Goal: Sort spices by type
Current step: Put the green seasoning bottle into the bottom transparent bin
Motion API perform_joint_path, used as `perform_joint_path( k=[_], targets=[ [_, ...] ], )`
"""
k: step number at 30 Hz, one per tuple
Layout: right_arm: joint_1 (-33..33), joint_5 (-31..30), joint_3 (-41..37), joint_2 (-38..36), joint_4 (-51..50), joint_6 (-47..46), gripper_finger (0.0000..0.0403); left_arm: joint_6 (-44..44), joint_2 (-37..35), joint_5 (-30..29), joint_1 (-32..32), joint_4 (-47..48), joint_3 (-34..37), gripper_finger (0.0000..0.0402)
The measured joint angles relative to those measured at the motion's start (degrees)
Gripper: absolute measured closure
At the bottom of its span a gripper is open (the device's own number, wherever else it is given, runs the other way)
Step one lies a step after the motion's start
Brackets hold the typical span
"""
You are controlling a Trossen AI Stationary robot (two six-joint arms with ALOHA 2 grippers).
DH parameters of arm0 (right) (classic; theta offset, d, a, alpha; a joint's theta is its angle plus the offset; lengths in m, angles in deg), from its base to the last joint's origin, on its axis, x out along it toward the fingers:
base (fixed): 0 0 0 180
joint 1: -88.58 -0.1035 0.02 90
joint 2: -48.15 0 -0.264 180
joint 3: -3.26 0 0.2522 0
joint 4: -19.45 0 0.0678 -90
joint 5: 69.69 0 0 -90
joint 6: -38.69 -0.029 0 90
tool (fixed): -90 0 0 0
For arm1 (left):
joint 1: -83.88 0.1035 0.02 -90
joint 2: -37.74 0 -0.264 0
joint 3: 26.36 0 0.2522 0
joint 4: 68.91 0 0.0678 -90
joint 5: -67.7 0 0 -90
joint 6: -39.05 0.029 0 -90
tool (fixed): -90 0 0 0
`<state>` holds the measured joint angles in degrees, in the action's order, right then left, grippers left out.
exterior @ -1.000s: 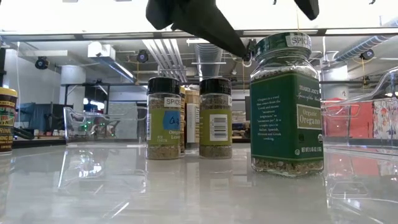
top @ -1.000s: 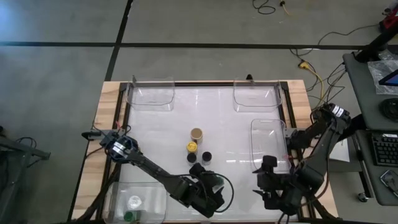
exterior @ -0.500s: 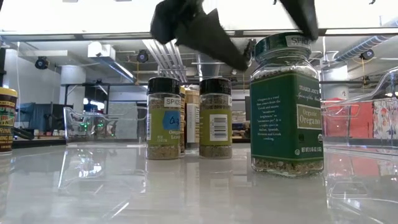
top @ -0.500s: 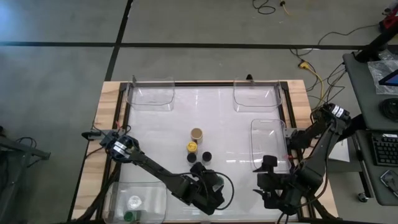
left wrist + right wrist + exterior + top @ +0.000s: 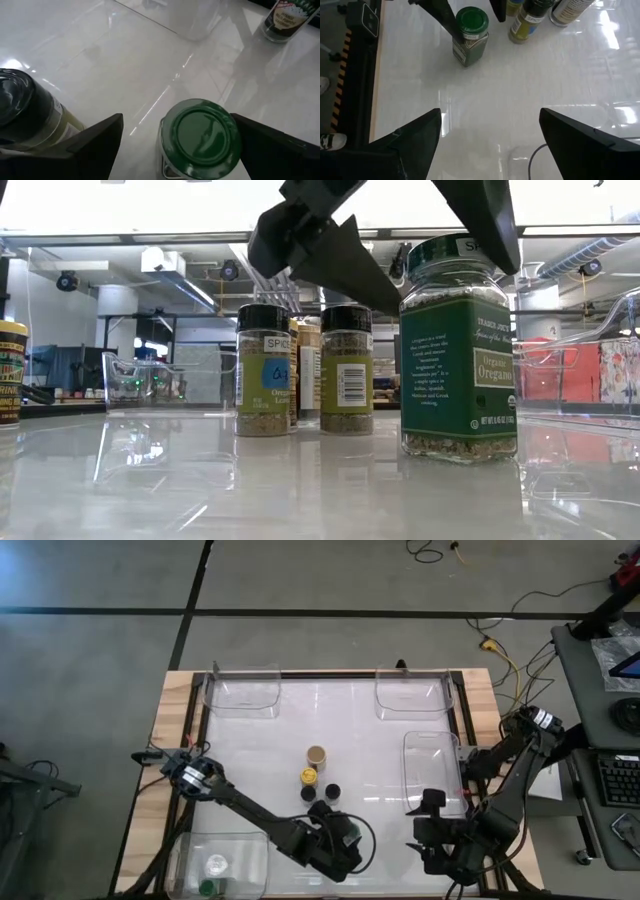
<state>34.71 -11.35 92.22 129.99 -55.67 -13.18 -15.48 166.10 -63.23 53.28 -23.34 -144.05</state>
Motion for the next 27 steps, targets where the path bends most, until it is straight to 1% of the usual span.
perform_joint_path(
  k=[2,7,18,21,27],
  targets=[
    [0.0,0.0,0.0,0.0,0.0,0.0,0.0078,0.0,0.0,0.2,0.1,0.1,-0.1,0.0069],
    [0.0,0.0,0.0,0.0,0.0,0.0,0.0085,0.0,0.0,4.4,0.7,0.2,0.3,0.0091],
    [0.0,0.0,0.0,0.0,0.1,-0.1,0.011,0.0,0.0,4.5,0.8,0.8,-0.3,0.0143],
    [0.0,0.0,0.0,0.0,0.1,-0.2,0.0115,0.0,0.0,5.7,0.9,0.9,-0.3,0.0156],
    [0.0,0.0,0.0,0.0,0.2,-0.2,0.0125,0.0,0.0,7.3,1.0,1.0,-0.4,0.0198]
  ],
)
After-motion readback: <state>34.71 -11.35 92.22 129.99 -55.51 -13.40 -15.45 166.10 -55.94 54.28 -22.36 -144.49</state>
